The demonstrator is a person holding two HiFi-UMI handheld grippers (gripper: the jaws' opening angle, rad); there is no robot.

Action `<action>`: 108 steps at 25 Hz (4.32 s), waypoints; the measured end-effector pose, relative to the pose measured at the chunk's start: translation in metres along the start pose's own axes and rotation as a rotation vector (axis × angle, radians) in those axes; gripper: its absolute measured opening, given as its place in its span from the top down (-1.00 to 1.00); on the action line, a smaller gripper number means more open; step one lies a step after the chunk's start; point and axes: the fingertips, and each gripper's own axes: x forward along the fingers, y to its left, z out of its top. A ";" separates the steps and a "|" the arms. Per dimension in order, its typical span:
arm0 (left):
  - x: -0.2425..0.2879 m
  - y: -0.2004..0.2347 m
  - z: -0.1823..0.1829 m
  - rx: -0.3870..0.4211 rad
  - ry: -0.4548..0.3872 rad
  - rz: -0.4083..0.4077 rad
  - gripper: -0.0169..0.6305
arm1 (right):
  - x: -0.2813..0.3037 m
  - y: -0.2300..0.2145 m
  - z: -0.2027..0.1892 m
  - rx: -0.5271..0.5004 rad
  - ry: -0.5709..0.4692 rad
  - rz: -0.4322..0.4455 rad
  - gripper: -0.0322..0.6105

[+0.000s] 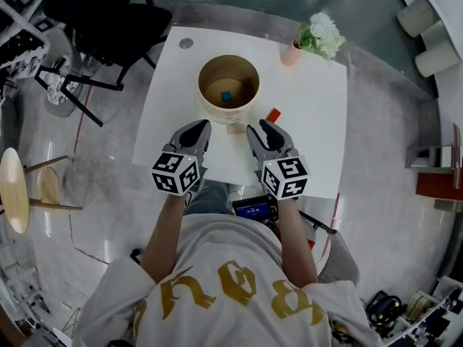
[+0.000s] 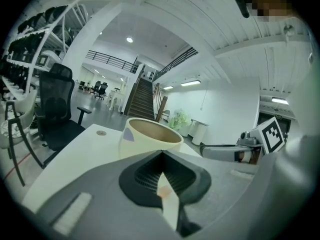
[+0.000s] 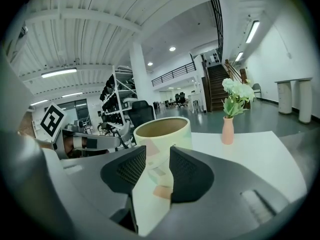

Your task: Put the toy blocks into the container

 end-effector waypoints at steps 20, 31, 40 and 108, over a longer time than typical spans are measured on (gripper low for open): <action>0.018 0.026 -0.054 -0.050 0.131 0.010 0.94 | 0.035 -0.006 -0.064 0.004 0.195 0.009 0.26; 0.030 0.034 -0.086 -0.067 0.210 0.006 0.94 | 0.053 -0.018 -0.100 -0.071 0.314 0.015 0.26; 0.041 0.042 -0.096 -0.100 0.250 -0.011 0.94 | 0.070 -0.022 -0.123 -0.146 0.403 0.043 0.24; 0.045 0.050 -0.099 -0.119 0.272 -0.026 0.94 | 0.067 0.000 -0.163 -0.373 0.536 0.179 0.39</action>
